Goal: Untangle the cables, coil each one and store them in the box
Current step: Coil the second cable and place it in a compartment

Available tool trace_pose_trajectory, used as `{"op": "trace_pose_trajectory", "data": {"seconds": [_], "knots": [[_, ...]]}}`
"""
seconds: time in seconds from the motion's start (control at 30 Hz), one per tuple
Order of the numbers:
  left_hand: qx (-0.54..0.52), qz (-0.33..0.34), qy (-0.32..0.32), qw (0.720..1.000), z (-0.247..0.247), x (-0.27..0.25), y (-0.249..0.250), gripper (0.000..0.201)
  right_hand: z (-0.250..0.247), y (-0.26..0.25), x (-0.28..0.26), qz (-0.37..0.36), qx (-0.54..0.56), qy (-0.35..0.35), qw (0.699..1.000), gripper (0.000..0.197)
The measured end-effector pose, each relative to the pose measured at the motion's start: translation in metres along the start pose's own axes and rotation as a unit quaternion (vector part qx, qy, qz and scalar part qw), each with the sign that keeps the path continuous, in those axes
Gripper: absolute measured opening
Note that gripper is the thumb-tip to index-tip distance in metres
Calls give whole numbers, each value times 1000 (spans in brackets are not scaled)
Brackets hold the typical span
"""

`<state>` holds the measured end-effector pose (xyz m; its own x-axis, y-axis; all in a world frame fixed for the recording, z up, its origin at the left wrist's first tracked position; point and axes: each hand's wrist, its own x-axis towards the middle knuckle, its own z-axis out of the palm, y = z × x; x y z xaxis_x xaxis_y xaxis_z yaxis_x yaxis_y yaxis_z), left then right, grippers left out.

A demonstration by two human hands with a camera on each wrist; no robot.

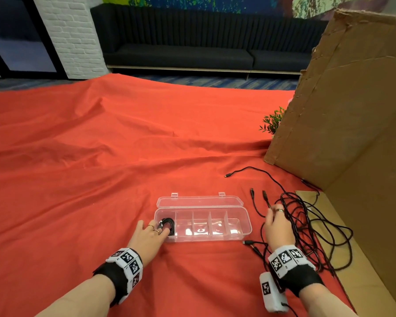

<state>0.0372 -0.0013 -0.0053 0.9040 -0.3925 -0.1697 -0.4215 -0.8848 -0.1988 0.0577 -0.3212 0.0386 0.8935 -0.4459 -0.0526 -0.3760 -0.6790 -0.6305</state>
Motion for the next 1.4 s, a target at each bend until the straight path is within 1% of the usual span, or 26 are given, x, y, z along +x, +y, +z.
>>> {"op": "trace_pose_trajectory", "data": {"seconds": [0.13, 0.2, 0.23, 0.27, 0.33, 0.4, 0.43, 0.5, 0.57, 0.6, 0.7, 0.73, 0.77, 0.8, 0.87, 0.9, 0.97, 1.0, 1.03, 1.07, 1.1, 1.2, 1.23, 1.27, 1.3, 1.4], "knots": [[-179, -47, -73, 980, -13, 0, -10, 33, -21, -35, -28, -170, 32, 77, 982, 23], [-293, -95, -32, 951, -13, -1, -22, 26, -26, -54, -40, -271, 63, 72, 958, 18], [-370, -124, 4, 921, -17, 0, -28, 22, -26, -64, -48, -310, 74, 52, 946, 15], [-469, -143, 33, 871, -23, 1, -33, 19, -25, -71, -54, -340, 75, 25, 937, 16], [-659, -135, 61, 738, -48, 1, -29, 27, -19, -84, -66, -372, 61, -30, 926, 29], [-763, -101, 2, 638, -89, -1, -19, 42, -13, -95, -76, -394, 64, -85, 913, 33], [-793, -71, -47, 603, -107, -4, -14, 49, -10, -99, -81, -401, 69, -110, 907, 33], [-806, 9, -141, 575, -135, -13, -3, 51, -7, -109, -87, -408, 79, -144, 898, 33], [-813, 65, -181, 550, -151, -21, 3, 36, -9, -117, -89, -391, 53, -166, 904, 30], [-838, 72, -178, 511, -156, -22, 3, 30, -10, -120, -89, -371, 24, -178, 911, 28], [-948, 19, -86, 305, -164, -17, -4, 28, -5, -119, -86, -332, -74, -182, 923, 26], [-964, 3, -33, 263, -163, -13, -7, 32, -1, -117, -90, -330, -115, -187, 918, 28], [-964, -10, 22, 265, -160, -7, -10, 37, 2, -117, -97, -343, -152, -197, 906, 32], [-950, -21, 72, 304, -157, -3, -10, 39, 3, -116, -104, -380, -174, -206, 885, 40], [-875, -53, 155, 455, -147, 4, -10, 39, 2, -118, -117, -449, -191, -214, 846, 65], [-812, -60, 181, 551, -139, 5, -9, 38, -3, -122, -122, -467, -181, -209, 840, 70], [-629, -22, 173, 757, -126, 0, -12, 40, -11, -129, -119, -517, -183, -142, 824, 57], [-548, 2, 144, 824, -121, -2, -13, 40, -16, -131, -113, -518, -184, -103, 829, 51], [-512, 19, 120, 850, -119, -6, -13, 40, -20, -134, -103, -512, -173, -62, 839, 51], [-541, 23, 93, 835, -119, -10, -11, 43, -25, -139, -94, -488, -157, -57, 857, 53], [-613, 21, 67, 787, -123, -14, -8, 45, -27, -140, -82, -465, -140, -41, 873, 54], [-823, 19, 25, 567, -141, -23, -1, 46, -27, -141, -52, -388, -152, -47, 908, 33], [-858, 21, 29, 512, -148, -23, -1, 45, -21, -138, -46, -375, -176, -58, 908, 28], [-873, 27, 40, 486, -154, -23, -2, 42, -13, -135, -45, -366, -194, -92, 906, 28], [-873, 30, 57, 484, -160, -21, -4, 38, -2, -131, -50, -360, -209, -141, 898, 30], [-828, 11, 93, 553, -160, -12, -10, 29, 25, -124, -83, -379, -244, -246, 858, 42]]}}
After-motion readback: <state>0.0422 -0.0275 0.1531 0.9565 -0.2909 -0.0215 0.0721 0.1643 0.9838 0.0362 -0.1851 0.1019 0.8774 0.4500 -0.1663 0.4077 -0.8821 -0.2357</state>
